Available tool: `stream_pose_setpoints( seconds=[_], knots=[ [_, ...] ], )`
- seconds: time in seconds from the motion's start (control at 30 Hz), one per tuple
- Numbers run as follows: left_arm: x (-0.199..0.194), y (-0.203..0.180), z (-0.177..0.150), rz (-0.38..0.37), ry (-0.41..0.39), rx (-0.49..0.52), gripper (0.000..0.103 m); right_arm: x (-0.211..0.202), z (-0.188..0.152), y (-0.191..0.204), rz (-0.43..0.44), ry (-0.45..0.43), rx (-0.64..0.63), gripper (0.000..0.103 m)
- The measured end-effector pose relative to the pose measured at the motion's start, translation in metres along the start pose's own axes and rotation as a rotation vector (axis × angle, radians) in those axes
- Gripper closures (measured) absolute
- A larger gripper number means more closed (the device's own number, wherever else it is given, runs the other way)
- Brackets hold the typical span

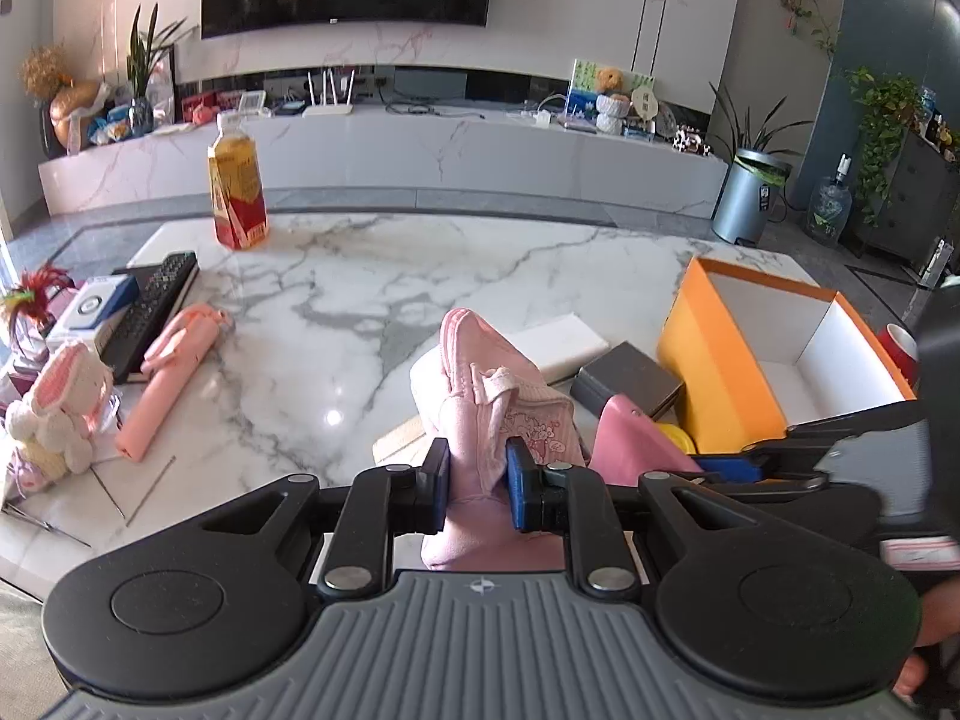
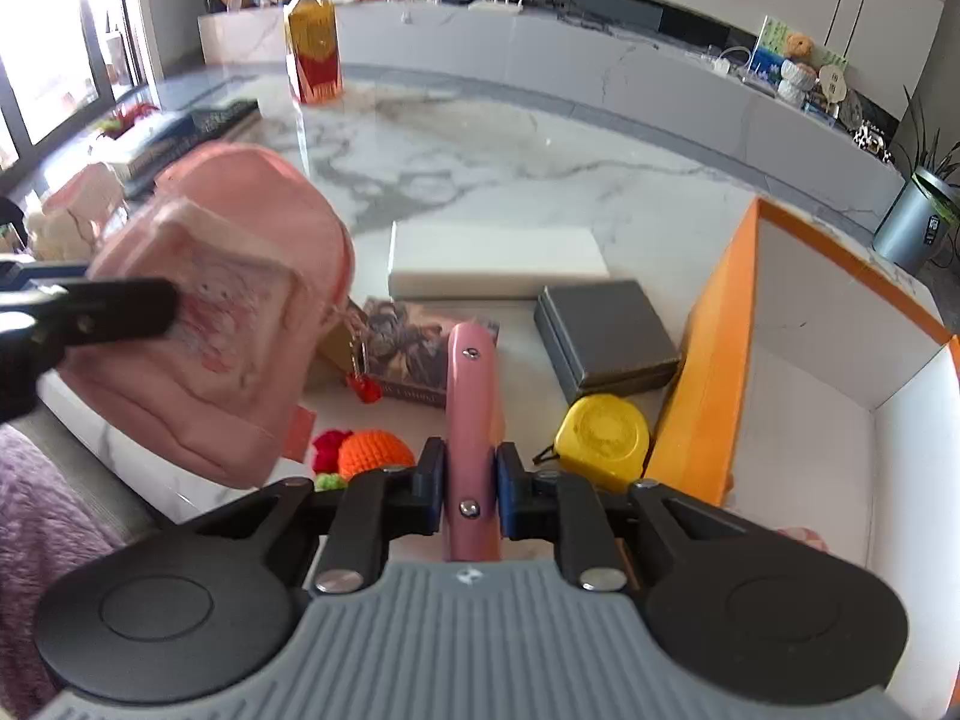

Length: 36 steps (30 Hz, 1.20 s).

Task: Organize objects
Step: 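Carry the pink pouch and pink wallet over the orange box with both tools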

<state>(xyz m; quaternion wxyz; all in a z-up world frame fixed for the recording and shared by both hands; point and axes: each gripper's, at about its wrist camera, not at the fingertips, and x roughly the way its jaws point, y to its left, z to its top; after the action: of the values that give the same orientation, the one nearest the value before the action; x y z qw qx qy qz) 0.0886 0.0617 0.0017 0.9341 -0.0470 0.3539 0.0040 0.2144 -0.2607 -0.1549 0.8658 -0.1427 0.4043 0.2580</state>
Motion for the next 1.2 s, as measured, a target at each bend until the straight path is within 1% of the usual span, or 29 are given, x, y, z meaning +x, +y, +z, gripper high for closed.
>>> stream_pose_setpoints(
  seconds=[0.13,0.27,0.4,0.57,0.67,0.73,0.8,0.93,1.1,1.2],
  knots=[
    [-0.017,-0.008,0.008,-0.002,-0.043,0.004,0.081,-0.039,0.002,-0.011,0.055,-0.083,0.052,0.085],
    [-0.036,-0.024,0.019,-0.039,-0.1,0.015,0.082,-0.081,0.001,-0.028,0.064,-0.182,0.09,0.085],
    [-0.048,-0.051,0.03,-0.123,-0.137,0.046,0.082,-0.116,-0.006,-0.053,0.05,-0.242,0.137,0.085],
    [-0.042,-0.095,0.041,-0.246,-0.137,0.085,0.082,-0.145,-0.024,-0.098,-0.012,-0.269,0.227,0.085],
    [-0.028,-0.122,0.046,-0.315,-0.105,0.093,0.082,-0.154,-0.036,-0.128,-0.052,-0.262,0.288,0.085],
    [-0.014,-0.14,0.047,-0.351,-0.077,0.103,0.082,-0.154,-0.042,-0.147,-0.056,-0.245,0.332,0.085],
    [0.0,-0.159,0.046,-0.371,-0.048,0.127,0.082,-0.151,-0.05,-0.167,-0.049,-0.217,0.383,0.085],
    [0.029,-0.189,0.041,-0.401,0.005,0.154,0.082,-0.139,-0.064,-0.198,-0.05,-0.161,0.458,0.085],
    [0.067,-0.214,0.028,-0.413,0.107,0.15,0.082,-0.128,-0.078,-0.218,-0.064,-0.12,0.51,0.085],
    [0.084,-0.224,0.02,-0.408,0.151,0.149,0.082,-0.125,-0.087,-0.227,-0.084,-0.103,0.514,0.085]
  ],
)
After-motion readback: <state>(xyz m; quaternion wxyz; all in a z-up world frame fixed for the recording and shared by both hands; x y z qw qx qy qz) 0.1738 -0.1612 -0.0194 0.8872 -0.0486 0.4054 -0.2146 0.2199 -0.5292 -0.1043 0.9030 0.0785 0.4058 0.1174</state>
